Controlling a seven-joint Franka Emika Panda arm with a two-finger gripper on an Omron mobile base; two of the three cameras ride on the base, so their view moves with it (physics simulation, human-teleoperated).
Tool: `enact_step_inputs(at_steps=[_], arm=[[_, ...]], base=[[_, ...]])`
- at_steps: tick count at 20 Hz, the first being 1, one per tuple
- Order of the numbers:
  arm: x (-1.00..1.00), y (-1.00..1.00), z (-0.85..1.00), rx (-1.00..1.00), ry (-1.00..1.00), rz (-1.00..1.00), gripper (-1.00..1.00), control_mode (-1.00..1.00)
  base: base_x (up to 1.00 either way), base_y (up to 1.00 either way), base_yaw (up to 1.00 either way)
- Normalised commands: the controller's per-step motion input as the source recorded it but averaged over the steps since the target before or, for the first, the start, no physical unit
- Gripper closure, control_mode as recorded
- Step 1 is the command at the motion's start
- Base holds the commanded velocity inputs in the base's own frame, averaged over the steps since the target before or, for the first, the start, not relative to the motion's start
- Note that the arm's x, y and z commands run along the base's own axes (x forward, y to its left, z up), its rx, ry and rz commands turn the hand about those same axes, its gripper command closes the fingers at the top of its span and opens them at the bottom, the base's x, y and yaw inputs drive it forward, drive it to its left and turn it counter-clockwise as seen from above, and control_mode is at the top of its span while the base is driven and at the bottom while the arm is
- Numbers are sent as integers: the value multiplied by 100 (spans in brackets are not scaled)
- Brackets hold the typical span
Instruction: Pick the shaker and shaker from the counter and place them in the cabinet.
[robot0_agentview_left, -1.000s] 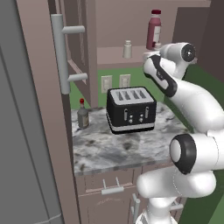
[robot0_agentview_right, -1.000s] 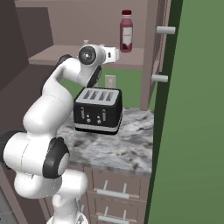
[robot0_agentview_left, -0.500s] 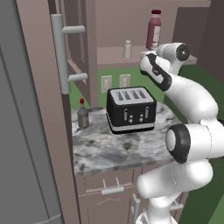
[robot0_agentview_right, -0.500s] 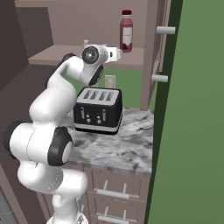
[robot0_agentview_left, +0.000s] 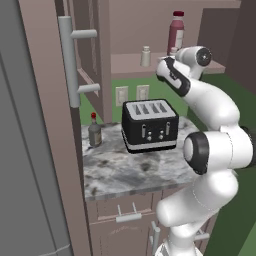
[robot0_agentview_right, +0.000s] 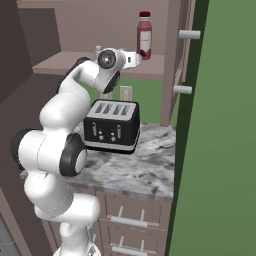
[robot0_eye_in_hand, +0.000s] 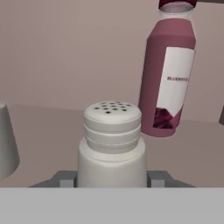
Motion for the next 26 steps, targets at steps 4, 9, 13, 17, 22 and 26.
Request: enact_step_inputs(at_steps=[4, 9, 13, 17, 22, 26], arm=[[35, -1, -21, 0, 0, 0, 100, -100], [32, -1, -21, 0, 0, 0, -100, -100], [7, -15, -3, 0, -2, 0, -100, -100], [0, -20, 0, 0, -5, 0, -100, -100], [0, -16, 0, 0, -4, 0, -100, -100], [-13, -5, 0, 0, -6, 0, -100, -100]], base=[[0, 0, 0], [0, 0, 0], [0, 0, 0], [0, 0, 0], [0, 0, 0], [0, 0, 0]])
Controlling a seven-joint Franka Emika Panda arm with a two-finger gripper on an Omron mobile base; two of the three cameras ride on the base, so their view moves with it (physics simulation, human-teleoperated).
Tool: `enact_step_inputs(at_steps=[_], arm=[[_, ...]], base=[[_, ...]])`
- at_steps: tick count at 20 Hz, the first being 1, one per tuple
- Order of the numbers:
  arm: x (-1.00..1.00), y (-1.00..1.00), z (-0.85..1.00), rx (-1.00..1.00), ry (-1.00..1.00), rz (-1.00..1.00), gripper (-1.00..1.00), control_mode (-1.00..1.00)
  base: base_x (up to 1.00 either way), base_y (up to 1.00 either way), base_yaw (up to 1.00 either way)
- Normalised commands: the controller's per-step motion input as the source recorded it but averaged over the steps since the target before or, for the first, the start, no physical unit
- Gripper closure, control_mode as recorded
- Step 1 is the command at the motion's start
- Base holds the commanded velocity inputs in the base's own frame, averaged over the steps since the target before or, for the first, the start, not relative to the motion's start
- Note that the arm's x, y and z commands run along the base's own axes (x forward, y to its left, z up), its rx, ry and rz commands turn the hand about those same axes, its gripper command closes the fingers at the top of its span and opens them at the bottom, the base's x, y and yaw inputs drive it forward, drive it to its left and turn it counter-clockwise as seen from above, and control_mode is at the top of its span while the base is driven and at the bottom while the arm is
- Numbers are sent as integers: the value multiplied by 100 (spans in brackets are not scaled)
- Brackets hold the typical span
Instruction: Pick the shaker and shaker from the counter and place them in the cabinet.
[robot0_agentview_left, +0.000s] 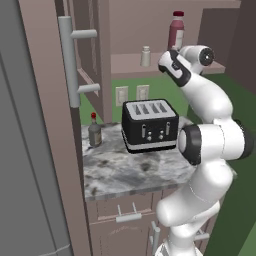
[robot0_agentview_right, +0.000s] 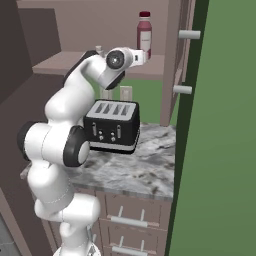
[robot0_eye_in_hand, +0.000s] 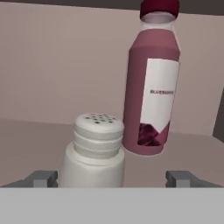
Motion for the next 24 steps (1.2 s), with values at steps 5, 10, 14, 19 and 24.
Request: enact_step_inputs(at_steps=[5, 10, 14, 19, 24], arm=[[-48, 0, 0, 0, -7, 0, -100, -100], [-74, 0, 0, 0, -7, 0, -100, -100], [-88, 0, 0, 0, -6, 0, -100, -100], [-75, 10, -3, 0, 0, 0, -100, -100], [-45, 21, -12, 1, 6, 0, -100, -100]], base=[[0, 0, 0], [0, 0, 0], [0, 0, 0], [0, 0, 0], [0, 0, 0]])
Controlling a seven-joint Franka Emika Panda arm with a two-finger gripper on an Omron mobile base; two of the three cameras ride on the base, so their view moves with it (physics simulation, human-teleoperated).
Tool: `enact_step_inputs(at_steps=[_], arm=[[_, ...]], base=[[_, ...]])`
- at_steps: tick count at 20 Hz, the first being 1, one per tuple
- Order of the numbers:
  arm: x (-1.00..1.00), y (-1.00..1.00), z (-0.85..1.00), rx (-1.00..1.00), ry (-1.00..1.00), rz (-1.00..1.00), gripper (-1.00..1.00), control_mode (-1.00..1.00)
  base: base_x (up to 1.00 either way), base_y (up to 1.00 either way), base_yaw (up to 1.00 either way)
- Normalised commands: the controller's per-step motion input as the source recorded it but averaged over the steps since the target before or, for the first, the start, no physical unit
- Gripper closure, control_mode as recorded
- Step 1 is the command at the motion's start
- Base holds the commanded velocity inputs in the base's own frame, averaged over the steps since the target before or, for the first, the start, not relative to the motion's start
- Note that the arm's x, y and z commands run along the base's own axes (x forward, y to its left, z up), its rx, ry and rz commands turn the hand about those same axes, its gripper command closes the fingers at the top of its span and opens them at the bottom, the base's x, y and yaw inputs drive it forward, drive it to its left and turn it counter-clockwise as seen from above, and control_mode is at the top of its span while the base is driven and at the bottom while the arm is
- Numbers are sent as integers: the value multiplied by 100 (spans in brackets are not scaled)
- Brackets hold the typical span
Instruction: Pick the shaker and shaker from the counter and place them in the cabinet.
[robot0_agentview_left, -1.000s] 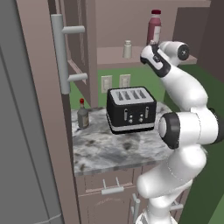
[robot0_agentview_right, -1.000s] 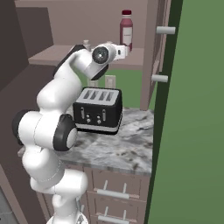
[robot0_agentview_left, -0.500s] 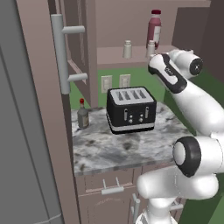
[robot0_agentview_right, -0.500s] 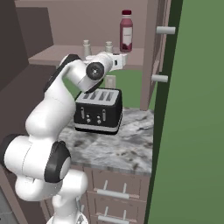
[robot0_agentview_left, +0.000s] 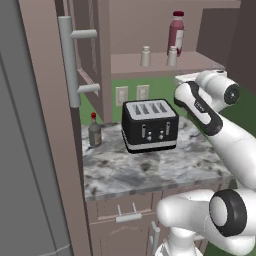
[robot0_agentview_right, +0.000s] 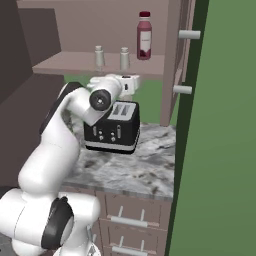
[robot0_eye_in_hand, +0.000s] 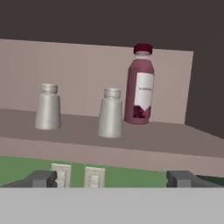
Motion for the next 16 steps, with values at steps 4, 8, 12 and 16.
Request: enact_step_inputs(at_steps=[4, 8, 12, 16], arm=[[-21, 23, -23, 5, 17, 0, -100, -100], [-8, 23, -29, 7, 24, -1, -100, -100], [-3, 21, -33, 10, 28, -2, -100, -100], [-11, 23, -42, 5, 26, -2, -100, -100]], base=[[0, 0, 0], [0, 0, 0], [0, 0, 0], [0, 0, 0]])
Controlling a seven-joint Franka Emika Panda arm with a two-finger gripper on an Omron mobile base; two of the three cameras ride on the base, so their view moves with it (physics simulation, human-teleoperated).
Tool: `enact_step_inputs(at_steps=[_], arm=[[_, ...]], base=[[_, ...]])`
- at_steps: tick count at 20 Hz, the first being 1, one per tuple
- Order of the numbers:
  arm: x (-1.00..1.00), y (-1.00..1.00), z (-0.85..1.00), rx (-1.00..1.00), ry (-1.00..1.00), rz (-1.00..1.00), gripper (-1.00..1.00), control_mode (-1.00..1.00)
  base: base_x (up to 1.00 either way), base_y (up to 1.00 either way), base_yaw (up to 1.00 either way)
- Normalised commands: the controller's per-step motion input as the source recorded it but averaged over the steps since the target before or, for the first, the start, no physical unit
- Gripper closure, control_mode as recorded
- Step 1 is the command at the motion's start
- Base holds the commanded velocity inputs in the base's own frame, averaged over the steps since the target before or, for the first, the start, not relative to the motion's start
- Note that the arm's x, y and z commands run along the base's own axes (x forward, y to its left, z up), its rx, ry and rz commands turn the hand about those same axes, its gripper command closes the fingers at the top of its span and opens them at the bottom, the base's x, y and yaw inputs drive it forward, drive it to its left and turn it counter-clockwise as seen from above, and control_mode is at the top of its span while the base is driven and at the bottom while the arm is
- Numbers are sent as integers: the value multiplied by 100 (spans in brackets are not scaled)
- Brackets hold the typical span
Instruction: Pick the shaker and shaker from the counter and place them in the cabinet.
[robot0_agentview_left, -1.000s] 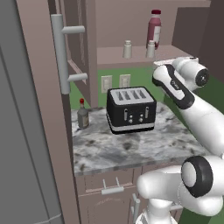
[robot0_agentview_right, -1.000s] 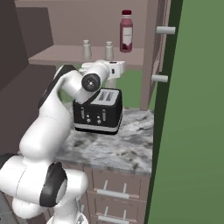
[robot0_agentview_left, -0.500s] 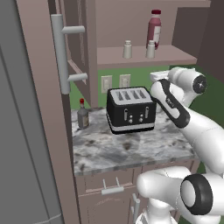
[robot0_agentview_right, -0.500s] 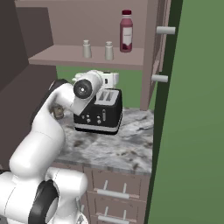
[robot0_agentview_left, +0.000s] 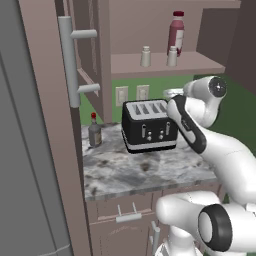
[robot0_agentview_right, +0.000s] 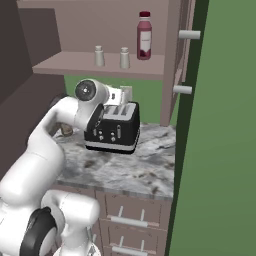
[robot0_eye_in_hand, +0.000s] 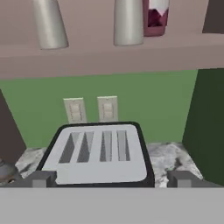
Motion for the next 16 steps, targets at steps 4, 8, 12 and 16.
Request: enact_step_inputs(at_steps=[4, 8, 12, 16], arm=[[-31, 27, -66, 0, 22, -2, -100, -100], [-61, 25, -80, 0, 15, 0, -100, -100], [-55, 20, -90, 0, 15, 0, -100, -100], [-38, 11, -93, 0, 17, 0, -100, -100]], base=[[0, 0, 0], [0, 0, 0], [0, 0, 0], [0, 0, 0]])
